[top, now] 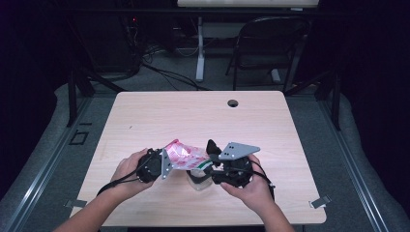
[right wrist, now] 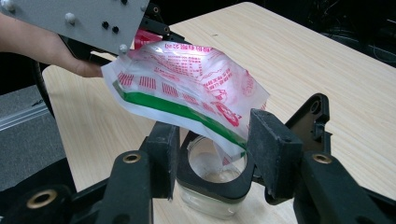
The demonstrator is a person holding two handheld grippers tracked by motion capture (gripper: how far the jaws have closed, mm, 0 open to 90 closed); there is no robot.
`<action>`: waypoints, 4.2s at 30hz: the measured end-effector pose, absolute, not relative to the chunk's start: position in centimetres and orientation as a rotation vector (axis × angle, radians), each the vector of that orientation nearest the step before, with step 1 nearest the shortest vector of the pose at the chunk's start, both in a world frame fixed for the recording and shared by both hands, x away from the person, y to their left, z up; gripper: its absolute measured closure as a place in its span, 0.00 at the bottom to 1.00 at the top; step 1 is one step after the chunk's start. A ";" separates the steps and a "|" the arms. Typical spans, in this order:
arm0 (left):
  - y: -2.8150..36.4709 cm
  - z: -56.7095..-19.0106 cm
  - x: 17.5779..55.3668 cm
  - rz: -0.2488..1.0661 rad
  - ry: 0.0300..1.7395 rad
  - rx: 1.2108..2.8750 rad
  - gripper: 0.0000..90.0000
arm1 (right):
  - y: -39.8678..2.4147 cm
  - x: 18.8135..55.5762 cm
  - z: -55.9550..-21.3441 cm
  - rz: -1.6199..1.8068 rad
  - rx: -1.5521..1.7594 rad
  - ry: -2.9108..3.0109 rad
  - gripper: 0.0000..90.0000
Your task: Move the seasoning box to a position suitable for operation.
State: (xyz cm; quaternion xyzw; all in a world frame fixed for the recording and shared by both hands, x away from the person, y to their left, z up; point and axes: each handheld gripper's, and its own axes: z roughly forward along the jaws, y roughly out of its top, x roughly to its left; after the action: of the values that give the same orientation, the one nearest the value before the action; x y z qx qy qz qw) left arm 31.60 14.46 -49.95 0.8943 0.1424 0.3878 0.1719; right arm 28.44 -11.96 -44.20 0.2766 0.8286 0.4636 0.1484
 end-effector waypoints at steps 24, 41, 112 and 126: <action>14.6 -49.6 32.0 1.160 0.393 2.531 0.72 | -10.4 29.9 -43.8 1.353 0.743 2.457 0.70; 14.4 -49.8 32.0 1.255 0.343 2.523 0.72 | -10.9 30.5 -44.5 1.359 0.790 2.461 0.95; 14.1 -48.5 30.7 1.550 0.132 2.523 0.73 | -11.6 30.7 -45.5 1.433 0.918 2.495 1.00; 13.8 -48.3 30.4 1.629 0.080 2.505 0.73 | -11.9 30.9 -45.8 1.434 0.951 2.499 1.00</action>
State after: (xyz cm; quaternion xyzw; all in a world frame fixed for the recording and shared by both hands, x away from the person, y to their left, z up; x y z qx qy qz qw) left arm 30.45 13.80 -48.31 0.8356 0.0268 0.5434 0.0760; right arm 30.91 -11.86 -45.76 0.3129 0.8224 0.4720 0.0538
